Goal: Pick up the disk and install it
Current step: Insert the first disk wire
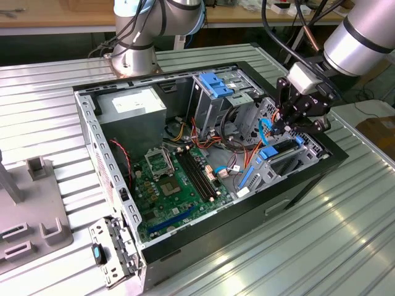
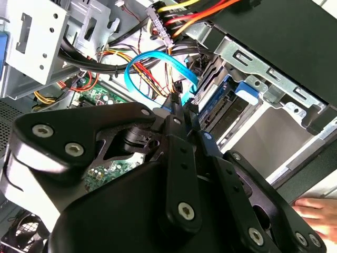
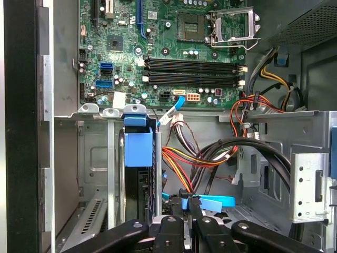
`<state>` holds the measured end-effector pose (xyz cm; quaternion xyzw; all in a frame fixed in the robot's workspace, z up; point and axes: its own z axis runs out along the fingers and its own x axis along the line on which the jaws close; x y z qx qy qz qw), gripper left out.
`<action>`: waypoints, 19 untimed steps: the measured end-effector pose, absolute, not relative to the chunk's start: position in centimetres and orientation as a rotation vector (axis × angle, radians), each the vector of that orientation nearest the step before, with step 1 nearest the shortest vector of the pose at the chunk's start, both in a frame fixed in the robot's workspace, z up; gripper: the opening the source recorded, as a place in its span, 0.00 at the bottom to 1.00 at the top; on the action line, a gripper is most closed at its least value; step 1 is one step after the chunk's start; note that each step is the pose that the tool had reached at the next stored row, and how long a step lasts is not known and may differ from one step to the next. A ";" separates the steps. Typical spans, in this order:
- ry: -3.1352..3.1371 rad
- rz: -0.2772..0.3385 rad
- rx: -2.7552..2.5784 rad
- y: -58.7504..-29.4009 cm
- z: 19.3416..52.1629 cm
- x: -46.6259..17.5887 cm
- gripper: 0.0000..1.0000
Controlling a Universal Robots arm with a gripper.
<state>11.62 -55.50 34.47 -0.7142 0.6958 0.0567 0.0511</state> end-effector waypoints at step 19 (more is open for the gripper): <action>2.181 0.124 -2.200 -57.1 35.0 12.0 0.16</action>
